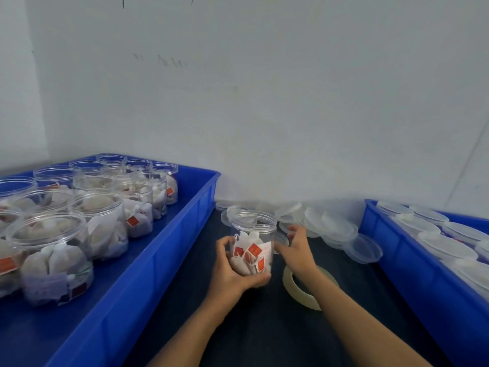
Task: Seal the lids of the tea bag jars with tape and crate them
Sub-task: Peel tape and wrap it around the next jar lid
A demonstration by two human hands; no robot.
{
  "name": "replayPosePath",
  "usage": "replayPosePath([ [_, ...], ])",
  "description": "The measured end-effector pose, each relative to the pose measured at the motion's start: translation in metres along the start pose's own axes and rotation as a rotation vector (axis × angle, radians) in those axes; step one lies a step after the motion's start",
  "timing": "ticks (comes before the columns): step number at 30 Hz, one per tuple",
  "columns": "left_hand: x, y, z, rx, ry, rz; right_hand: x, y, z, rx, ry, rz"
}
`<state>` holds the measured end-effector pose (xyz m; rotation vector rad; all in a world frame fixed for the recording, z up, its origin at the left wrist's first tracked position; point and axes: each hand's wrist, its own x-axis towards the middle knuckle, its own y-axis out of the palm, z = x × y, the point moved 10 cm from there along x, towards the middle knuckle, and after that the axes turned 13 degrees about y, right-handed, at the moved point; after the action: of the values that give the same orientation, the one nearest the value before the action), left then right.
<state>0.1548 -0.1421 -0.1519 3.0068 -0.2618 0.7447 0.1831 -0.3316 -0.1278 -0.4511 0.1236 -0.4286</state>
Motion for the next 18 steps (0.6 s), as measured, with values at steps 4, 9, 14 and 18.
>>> replayPosePath([
  [4, 0.003, -0.001, 0.002, 0.026, 0.023, 0.0, 0.029, 0.024, -0.002, -0.241, 0.035, 0.032],
  [9, 0.003, -0.001, 0.006, 0.048, 0.034, -0.004, 0.043, 0.031, -0.009, -0.431, 0.099, -0.013],
  [14, 0.003, 0.002, 0.005, 0.027, 0.036, 0.009, 0.043, 0.029, -0.002, -0.343, 0.047, -0.034],
  [18, 0.002, 0.003, 0.007, -0.028, 0.014, 0.021, 0.034, 0.017, 0.013, -0.225, -0.068, -0.017],
])
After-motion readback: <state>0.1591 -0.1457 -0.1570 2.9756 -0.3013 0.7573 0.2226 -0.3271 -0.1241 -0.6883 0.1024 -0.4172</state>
